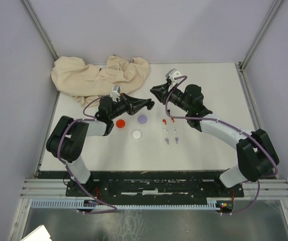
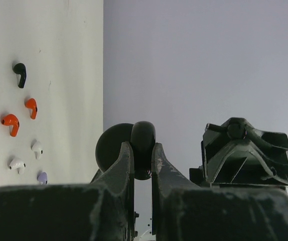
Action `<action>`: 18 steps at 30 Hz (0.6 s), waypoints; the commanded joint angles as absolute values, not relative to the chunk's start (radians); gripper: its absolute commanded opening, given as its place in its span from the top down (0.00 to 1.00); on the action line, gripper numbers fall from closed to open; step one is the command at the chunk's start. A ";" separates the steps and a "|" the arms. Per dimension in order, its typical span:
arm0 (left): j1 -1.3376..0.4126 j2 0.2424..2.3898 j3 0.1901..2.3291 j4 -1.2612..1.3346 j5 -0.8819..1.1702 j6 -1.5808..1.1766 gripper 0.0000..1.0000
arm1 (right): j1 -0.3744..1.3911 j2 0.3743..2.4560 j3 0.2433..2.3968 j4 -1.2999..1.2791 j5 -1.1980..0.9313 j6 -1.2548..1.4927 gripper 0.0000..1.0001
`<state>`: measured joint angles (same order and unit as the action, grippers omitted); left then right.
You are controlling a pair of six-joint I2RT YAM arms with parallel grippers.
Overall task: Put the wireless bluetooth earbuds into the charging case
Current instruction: Place the earbud in the charging case.
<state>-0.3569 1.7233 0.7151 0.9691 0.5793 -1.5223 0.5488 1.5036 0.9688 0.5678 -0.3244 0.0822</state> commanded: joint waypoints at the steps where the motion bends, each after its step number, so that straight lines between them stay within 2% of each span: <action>1: -0.357 1.750 0.747 1.101 0.597 -1.615 0.97 | 0.559 1.472 0.910 0.760 -0.407 0.019 0.98; 7: -0.357 1.761 0.763 1.136 0.610 -1.646 0.97 | 0.564 1.488 0.850 0.857 -0.454 0.018 0.98; 18: -0.357 1.763 0.771 1.163 0.618 -1.670 0.97 | 0.568 1.513 0.825 0.867 -0.485 0.027 0.98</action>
<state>-0.3569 1.7607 0.7399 1.0897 0.5888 -1.6344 0.5632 1.5063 0.8352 0.7986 -0.4538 0.0273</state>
